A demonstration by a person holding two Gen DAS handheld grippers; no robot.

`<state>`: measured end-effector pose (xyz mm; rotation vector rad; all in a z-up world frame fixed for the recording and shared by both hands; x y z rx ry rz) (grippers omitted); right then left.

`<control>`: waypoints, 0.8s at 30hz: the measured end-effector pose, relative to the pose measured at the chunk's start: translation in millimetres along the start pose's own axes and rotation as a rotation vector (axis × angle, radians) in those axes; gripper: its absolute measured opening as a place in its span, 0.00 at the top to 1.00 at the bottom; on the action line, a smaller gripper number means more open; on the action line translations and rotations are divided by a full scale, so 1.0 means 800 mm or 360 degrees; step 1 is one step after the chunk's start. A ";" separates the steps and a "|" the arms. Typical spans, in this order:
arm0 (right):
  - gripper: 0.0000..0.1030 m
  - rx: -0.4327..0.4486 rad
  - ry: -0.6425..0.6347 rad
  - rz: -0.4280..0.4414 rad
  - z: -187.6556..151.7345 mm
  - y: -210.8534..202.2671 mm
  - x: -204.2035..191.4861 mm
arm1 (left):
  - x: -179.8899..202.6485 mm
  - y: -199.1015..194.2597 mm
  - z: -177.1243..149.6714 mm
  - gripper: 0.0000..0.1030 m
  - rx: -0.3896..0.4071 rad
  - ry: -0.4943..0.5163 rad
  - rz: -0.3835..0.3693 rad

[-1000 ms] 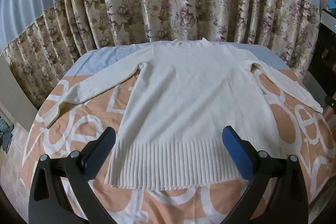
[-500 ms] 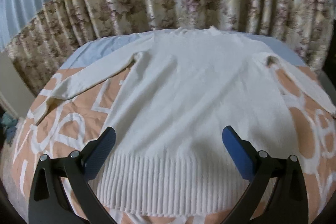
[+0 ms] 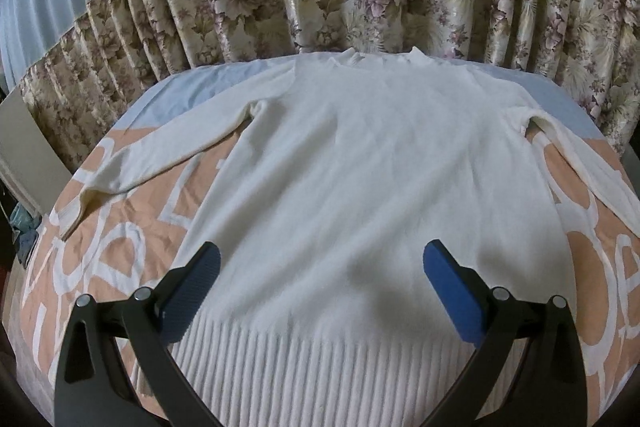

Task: Fold small clothes
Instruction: 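Move the right gripper to the sweater sleeve cuff and grasp it, then carry the sleeve across the sweater body and open the right gripper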

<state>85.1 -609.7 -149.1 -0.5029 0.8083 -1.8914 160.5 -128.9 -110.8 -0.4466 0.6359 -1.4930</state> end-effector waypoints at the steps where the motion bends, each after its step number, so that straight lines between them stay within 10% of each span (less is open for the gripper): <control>1: 0.09 -0.0002 0.0012 -0.0003 0.001 0.002 0.002 | 0.001 0.001 0.001 0.01 0.0003 0.0003 -0.0004; 6: 0.14 -0.0005 0.0066 0.0012 0.002 0.005 0.006 | 0.010 0.003 0.002 0.01 0.0015 0.0030 -0.0029; 12: 0.67 0.0008 0.0102 0.0104 0.007 -0.002 -0.002 | 0.020 0.006 -0.002 0.01 0.0001 0.0061 -0.0059; 24: 0.83 0.0206 0.0074 0.0111 0.036 -0.050 -0.019 | 0.016 0.002 0.006 0.01 0.0045 0.0076 -0.0066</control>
Point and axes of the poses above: each gripper's, at about its wrist camera, not at the fingertips, and y roughly the way its jaws point, x to its right, z to its top, the point moved 2 cm from there along y, roughly the way its jaws point, and after that the axes turned 7 degrees about x, right-handed, at the moved point
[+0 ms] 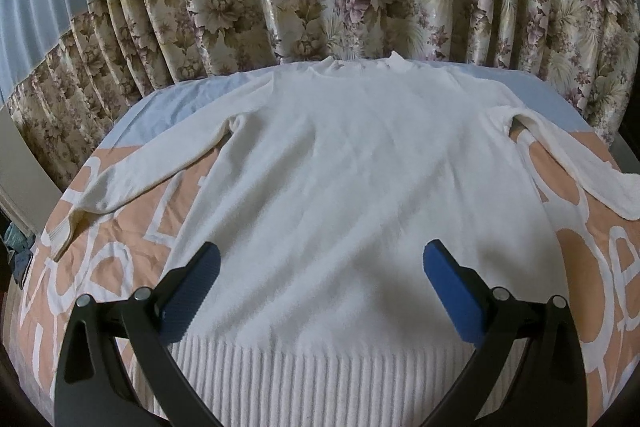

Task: Fold small clothes
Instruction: 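Carry the sleeve across the sweater body and open the right gripper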

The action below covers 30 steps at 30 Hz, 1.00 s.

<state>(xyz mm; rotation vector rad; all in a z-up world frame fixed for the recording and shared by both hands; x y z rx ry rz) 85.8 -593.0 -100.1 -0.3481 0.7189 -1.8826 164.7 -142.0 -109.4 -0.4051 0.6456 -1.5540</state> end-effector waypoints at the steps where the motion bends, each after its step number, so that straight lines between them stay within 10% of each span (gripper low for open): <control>1: 0.83 0.0011 0.0000 0.0008 0.004 -0.004 -0.004 | -0.001 0.001 0.002 0.01 0.0008 0.0007 0.0002; 30: 0.85 -0.0016 -0.0150 0.0499 0.067 0.030 -0.346 | -0.134 0.101 0.107 0.01 0.0042 -0.0010 0.0076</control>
Point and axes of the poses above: each gripper's, at about its wrist camera, not at the fingertips, and y roughly the way its jaws point, x to its right, z to its top, the point moved 2 cm from there along y, roughly the way its jaws point, and after that the axes turned 7 degrees about x, right-handed, at the moved point
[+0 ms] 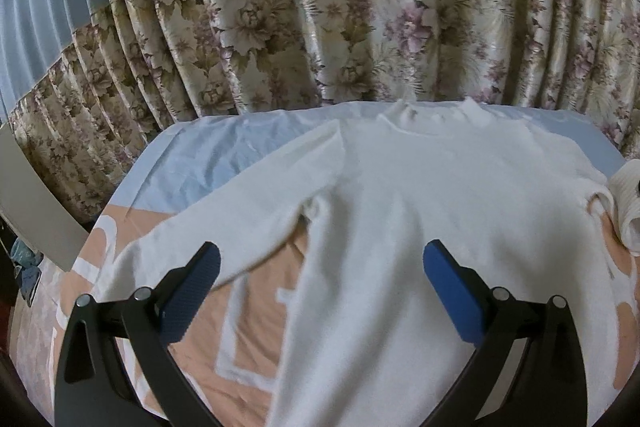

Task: Fold small clothes
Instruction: 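Carry the sleeve across the sweater body and open the right gripper, then grasp the cuff of the folded sleeve with the left gripper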

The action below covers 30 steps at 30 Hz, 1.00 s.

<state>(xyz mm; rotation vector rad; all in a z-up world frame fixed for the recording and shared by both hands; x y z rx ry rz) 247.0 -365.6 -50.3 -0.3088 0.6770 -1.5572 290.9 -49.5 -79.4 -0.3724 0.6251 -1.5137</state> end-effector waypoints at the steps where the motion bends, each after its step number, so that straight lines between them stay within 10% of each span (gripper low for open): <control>1: 0.85 -0.0013 0.0003 0.0014 0.000 0.010 -0.012 | -0.006 0.006 0.003 0.01 -0.0004 -0.0002 0.0008; 18: 0.93 -0.0154 -0.0136 0.0227 -0.005 0.129 -0.206 | -0.093 0.077 -0.005 0.01 -0.0092 -0.0056 0.0121; 24: 0.91 -0.0093 -0.0147 0.0177 -0.009 0.106 -0.167 | -0.064 0.061 -0.009 0.01 -0.0076 -0.0061 0.0018; 27: 0.63 -0.0014 -0.0146 0.0087 0.000 0.085 -0.131 | -0.028 0.055 -0.006 0.01 -0.0089 -0.0052 -0.0074; 30: 0.59 0.0020 -0.0123 0.0009 0.005 0.070 -0.088 | 0.016 0.048 -0.002 0.01 -0.0089 -0.0019 -0.0148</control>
Point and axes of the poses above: each gripper's, at about its wrist camera, not at the fingertips, and y roughly the way its jaws point, x to its right, z to its top, the point moved 2 cm from there along y, roughly the way its jaws point, and after that the axes turned 7 degrees about x, right-handed, at the moved point
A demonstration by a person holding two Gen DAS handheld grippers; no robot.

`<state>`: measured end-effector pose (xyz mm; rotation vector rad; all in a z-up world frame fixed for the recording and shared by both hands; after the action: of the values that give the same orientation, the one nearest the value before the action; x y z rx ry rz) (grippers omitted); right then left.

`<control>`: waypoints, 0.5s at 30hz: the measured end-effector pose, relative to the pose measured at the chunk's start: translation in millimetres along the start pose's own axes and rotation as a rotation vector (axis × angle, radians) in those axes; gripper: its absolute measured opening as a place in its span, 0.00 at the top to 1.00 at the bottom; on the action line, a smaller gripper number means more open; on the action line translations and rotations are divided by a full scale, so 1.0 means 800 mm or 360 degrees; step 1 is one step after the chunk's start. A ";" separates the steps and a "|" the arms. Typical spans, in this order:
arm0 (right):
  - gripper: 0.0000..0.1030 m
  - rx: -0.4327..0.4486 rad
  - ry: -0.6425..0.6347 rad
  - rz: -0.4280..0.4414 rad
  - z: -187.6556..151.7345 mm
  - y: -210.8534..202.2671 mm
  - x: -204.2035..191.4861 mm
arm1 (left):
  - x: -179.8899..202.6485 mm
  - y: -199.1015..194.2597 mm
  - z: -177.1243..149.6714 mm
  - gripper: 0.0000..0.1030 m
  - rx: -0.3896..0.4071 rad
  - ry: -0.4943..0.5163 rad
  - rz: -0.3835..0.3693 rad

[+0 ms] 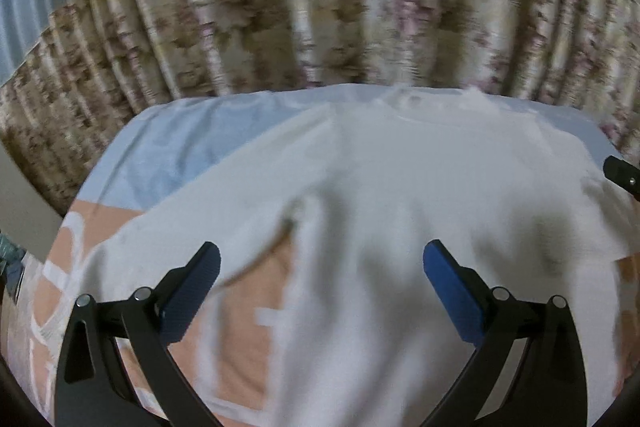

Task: Fold small clothes
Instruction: 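Grasp the cuff of the folded sleeve with the left gripper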

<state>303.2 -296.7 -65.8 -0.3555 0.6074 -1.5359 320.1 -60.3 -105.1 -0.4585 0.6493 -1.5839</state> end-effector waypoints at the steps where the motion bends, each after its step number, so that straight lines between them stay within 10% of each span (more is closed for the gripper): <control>1: 0.59 0.0003 0.0010 -0.0023 0.000 -0.004 0.015 | 0.019 -0.001 0.002 0.01 -0.0004 0.0018 -0.0022; 15: 0.57 0.0025 0.0140 -0.0157 -0.029 -0.054 0.161 | 0.196 0.021 -0.005 0.01 -0.0096 0.0125 -0.0252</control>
<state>245.8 -421.1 -78.5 -0.3112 0.6544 -1.6566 311.6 -215.3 -131.4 -0.5046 0.7367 -1.7423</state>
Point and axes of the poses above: each gripper's, at about its wrist camera, not at the fingertips, and y roughly the way its jaws point, x to its right, z to its top, the point moved 2 cm from there along y, roughly the way its jaws point, and after that the axes turned 7 degrees about x, right-handed, at the moved point
